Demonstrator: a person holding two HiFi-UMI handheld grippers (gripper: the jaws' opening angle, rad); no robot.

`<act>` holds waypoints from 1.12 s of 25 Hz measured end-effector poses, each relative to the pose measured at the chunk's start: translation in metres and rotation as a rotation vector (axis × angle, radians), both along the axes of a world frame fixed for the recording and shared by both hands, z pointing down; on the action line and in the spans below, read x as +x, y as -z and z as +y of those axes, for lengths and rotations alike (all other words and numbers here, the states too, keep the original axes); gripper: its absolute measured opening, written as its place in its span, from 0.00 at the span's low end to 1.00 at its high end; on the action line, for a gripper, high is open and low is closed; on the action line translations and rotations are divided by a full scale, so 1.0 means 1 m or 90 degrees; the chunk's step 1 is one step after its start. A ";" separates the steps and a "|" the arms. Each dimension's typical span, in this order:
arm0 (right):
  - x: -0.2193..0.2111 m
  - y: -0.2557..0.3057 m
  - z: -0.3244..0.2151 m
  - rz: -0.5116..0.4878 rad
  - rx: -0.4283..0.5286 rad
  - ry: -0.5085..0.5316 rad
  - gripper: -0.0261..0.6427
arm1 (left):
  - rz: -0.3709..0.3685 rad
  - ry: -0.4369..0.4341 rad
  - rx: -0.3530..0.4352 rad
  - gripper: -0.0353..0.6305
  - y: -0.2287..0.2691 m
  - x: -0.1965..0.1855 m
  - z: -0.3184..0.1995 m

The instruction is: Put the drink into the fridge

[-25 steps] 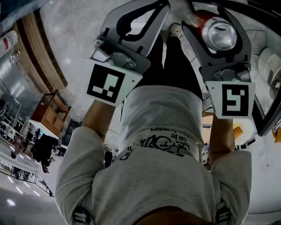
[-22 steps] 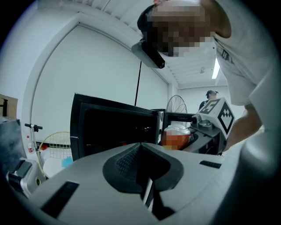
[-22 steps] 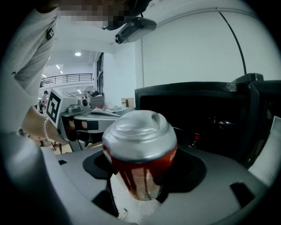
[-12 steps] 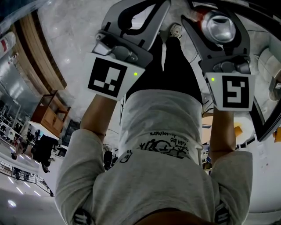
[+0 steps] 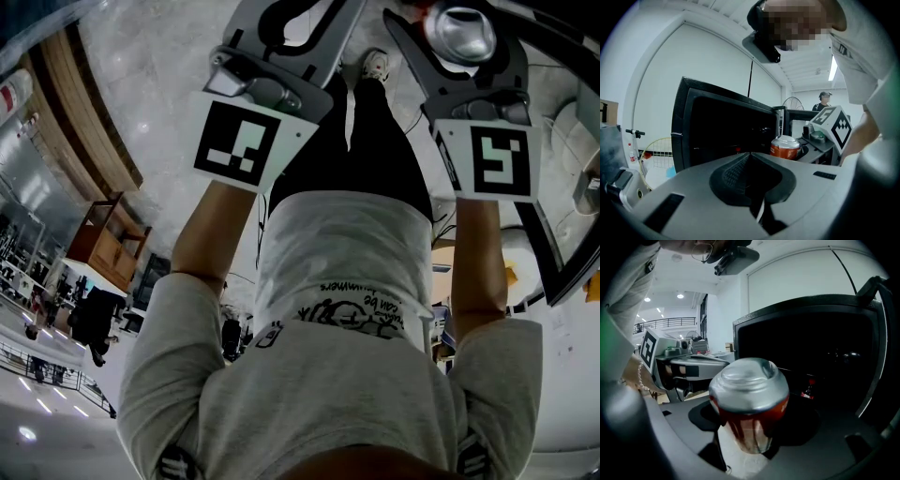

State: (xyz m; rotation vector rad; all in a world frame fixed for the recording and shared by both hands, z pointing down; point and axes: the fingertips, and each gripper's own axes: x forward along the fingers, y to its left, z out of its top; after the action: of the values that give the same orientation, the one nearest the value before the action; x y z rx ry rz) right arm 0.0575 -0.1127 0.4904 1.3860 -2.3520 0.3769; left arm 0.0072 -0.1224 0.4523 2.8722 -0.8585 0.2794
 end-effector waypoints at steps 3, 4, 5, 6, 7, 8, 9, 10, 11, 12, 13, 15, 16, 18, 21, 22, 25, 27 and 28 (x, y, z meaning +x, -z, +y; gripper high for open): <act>0.002 -0.004 -0.003 0.007 0.006 0.002 0.55 | -0.002 0.009 0.000 0.09 -0.002 0.002 -0.002; 0.004 -0.006 -0.005 0.012 0.008 0.005 0.55 | -0.001 0.011 0.000 0.09 -0.004 0.003 -0.005; 0.004 -0.008 -0.009 0.012 0.009 0.004 0.55 | -0.001 0.012 0.001 0.09 -0.006 0.004 -0.009; 0.004 -0.010 -0.014 0.008 0.008 0.000 0.55 | -0.002 0.013 0.002 0.09 -0.008 0.005 -0.013; 0.004 -0.012 -0.018 0.005 0.008 -0.004 0.55 | -0.004 0.014 0.003 0.09 -0.011 0.007 -0.017; 0.005 -0.014 -0.022 0.006 0.008 -0.005 0.55 | -0.007 0.014 0.003 0.09 -0.014 0.008 -0.020; 0.007 -0.017 -0.024 0.011 0.010 -0.002 0.55 | -0.011 0.014 0.004 0.09 -0.017 0.010 -0.023; 0.009 -0.019 -0.026 0.017 0.013 0.002 0.55 | -0.013 0.015 0.004 0.09 -0.019 0.011 -0.025; 0.010 -0.021 -0.028 0.020 0.015 0.003 0.55 | -0.014 0.017 0.004 0.09 -0.021 0.012 -0.027; 0.011 -0.021 -0.031 0.019 0.014 0.002 0.55 | -0.014 0.020 0.005 0.09 -0.022 0.013 -0.029; 0.011 -0.022 -0.034 0.016 0.012 -0.001 0.55 | -0.012 0.024 0.006 0.09 -0.023 0.013 -0.031; 0.012 -0.025 -0.039 0.017 0.011 -0.006 0.55 | -0.004 0.030 0.009 0.09 -0.024 0.013 -0.036; 0.012 -0.027 -0.041 0.017 0.010 -0.009 0.55 | 0.000 0.032 0.010 0.09 -0.025 0.012 -0.038; 0.010 -0.032 -0.044 0.012 0.004 -0.011 0.55 | -0.005 0.035 0.007 0.09 -0.030 0.010 -0.040; 0.010 -0.035 -0.055 0.009 0.006 -0.015 0.55 | -0.012 0.037 0.010 0.09 -0.034 0.011 -0.049; 0.010 -0.036 -0.058 0.009 0.008 -0.017 0.55 | -0.011 0.037 0.014 0.09 -0.034 0.012 -0.051; 0.011 -0.037 -0.062 0.011 0.013 -0.020 0.55 | -0.011 0.036 0.018 0.09 -0.035 0.016 -0.053; 0.011 -0.040 -0.066 0.011 0.015 -0.022 0.55 | -0.013 0.036 0.021 0.09 -0.036 0.019 -0.056; 0.012 -0.042 -0.068 0.011 0.015 -0.023 0.55 | -0.013 0.037 0.022 0.09 -0.037 0.020 -0.057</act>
State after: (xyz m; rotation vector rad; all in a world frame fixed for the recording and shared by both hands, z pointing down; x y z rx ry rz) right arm 0.0692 -0.1805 0.5324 1.4376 -2.3271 0.3473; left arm 0.0270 -0.1794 0.4895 2.8757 -0.9576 0.2917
